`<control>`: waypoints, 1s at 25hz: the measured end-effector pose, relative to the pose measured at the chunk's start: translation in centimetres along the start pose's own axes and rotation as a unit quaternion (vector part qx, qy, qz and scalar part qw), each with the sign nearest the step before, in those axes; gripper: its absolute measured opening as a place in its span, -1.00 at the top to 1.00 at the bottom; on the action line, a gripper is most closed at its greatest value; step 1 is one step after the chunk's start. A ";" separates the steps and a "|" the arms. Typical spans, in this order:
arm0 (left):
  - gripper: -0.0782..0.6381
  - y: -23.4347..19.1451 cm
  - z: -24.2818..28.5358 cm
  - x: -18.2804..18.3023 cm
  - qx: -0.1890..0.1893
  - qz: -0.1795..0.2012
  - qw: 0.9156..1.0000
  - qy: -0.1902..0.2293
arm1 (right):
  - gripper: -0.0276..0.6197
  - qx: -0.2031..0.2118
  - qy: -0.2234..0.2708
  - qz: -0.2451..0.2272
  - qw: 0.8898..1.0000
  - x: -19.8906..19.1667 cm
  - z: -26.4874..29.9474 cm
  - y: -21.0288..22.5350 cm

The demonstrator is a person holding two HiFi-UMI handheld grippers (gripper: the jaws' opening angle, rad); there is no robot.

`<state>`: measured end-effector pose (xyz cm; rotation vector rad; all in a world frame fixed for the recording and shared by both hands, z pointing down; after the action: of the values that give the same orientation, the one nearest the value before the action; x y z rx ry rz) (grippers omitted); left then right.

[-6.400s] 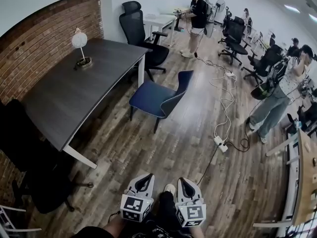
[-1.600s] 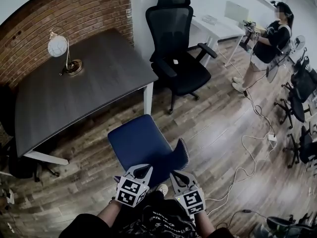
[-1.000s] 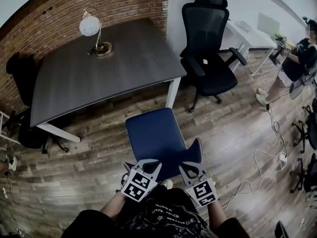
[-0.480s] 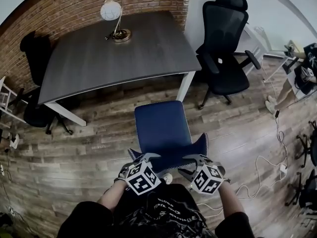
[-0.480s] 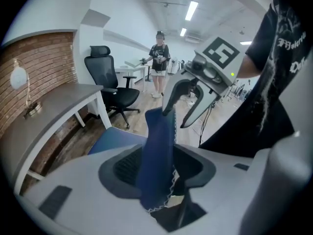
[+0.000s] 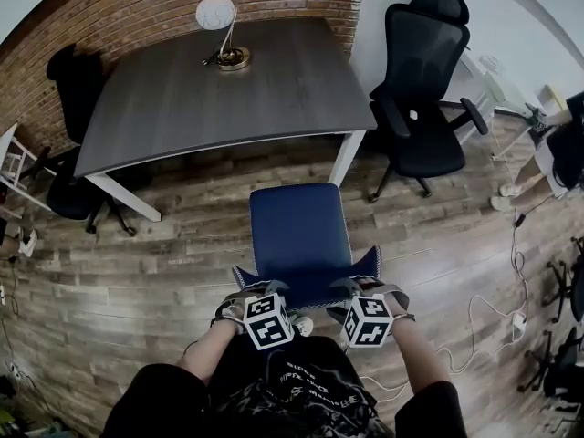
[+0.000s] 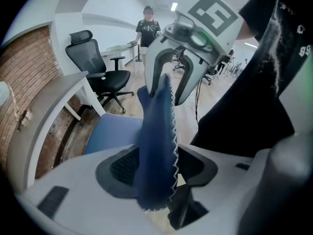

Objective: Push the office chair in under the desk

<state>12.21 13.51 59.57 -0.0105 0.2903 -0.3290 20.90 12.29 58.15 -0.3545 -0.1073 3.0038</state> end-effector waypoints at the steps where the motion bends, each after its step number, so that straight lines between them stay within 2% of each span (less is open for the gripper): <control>1: 0.12 0.0 0.3 -0.1 0.000 0.007 1.000 -0.008 | 0.30 0.002 -0.007 -0.005 1.000 -0.1 0.2 0.1; 5: 0.12 0.2 1.8 -0.7 -0.007 0.046 0.998 -0.051 | 0.30 0.014 -0.033 -0.020 0.999 -0.9 1.6 0.6; 8: 0.20 0.1 2.6 -0.7 -0.031 0.026 0.997 -0.060 | 0.30 0.027 -0.046 -0.026 0.998 -1.2 2.6 0.6; 9: 0.32 -0.1 2.6 -0.7 -0.036 0.015 0.998 -0.058 | 0.30 0.032 -0.050 -0.027 0.998 -1.3 2.9 0.5; 12: 0.28 -0.1 2.7 -0.5 -0.047 0.005 0.998 -0.052 | 0.31 0.036 -0.059 -0.031 0.997 -1.6 3.7 0.4; 17: 0.26 -0.2 3.5 -0.9 -0.025 0.017 0.997 -0.065 | 0.31 0.034 -0.065 -0.043 0.996 -1.4 4.4 0.6; 21: 0.25 -0.1 3.6 -0.9 -0.038 0.001 0.997 -0.061 | 0.39 0.037 -0.064 -0.042 0.996 -1.5 4.6 0.2; 25: 0.37 -0.1 3.7 -0.8 -0.021 0.013 0.997 -0.074 | 0.45 0.033 -0.059 -0.035 0.997 -1.5 4.6 0.3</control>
<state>12.46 13.56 63.30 -0.0714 0.1498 -0.2951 21.24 11.51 62.95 -0.1618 -0.0295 2.9485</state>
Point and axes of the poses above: the fingertips, and each gripper's own axes: z forward along the fingers, y to its right, x out of its top, the point moved 3 cm from there along -z, backward along the fingers, and after that the axes turned 10 degrees about -y, right-handed, at the moved point
